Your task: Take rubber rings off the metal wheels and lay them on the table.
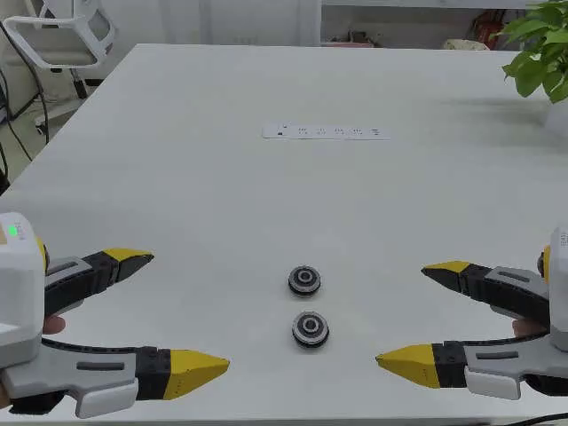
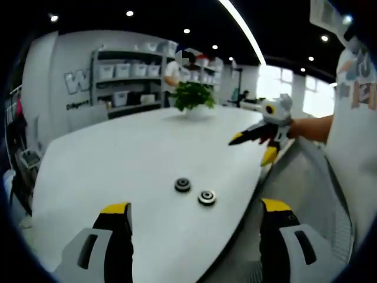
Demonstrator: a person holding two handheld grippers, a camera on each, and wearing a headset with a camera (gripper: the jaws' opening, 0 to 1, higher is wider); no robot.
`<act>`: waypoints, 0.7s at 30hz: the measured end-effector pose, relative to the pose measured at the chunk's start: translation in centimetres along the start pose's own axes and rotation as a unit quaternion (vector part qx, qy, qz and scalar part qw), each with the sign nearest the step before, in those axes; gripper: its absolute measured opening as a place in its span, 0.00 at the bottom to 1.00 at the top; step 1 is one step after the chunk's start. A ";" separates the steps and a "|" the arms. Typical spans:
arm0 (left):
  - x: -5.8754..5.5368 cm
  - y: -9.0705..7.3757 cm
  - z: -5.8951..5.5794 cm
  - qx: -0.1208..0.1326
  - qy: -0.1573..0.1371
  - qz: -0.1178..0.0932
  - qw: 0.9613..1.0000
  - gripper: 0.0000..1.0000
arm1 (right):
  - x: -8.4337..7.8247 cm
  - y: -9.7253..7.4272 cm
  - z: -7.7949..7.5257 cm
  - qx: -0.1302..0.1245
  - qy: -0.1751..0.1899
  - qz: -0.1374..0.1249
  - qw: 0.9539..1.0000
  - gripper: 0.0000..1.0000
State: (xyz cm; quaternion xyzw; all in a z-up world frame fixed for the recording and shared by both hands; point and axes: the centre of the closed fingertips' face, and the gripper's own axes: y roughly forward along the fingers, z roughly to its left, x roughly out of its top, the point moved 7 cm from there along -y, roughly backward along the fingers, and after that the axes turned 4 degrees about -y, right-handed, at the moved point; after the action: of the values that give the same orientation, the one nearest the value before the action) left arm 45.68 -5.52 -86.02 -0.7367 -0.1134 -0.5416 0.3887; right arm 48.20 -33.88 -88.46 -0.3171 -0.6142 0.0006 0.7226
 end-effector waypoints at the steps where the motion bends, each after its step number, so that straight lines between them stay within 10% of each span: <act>1: 0.0 0.0 0.0 0.000 -0.001 -0.001 1.000 0.90 | -0.1 0.0 0.1 0.000 -0.002 0.001 1.000 0.77; 21: -0.4 0.0 0.1 0.001 0.007 0.010 1.000 0.88 | -0.1 -0.1 -0.1 -0.002 0.000 -0.003 1.000 0.78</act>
State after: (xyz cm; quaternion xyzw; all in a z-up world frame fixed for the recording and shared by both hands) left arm 45.63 -5.37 -86.36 -0.7334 -0.1037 -0.5431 0.3956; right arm 48.25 -34.03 -88.54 -0.3166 -0.6150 -0.0034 0.7221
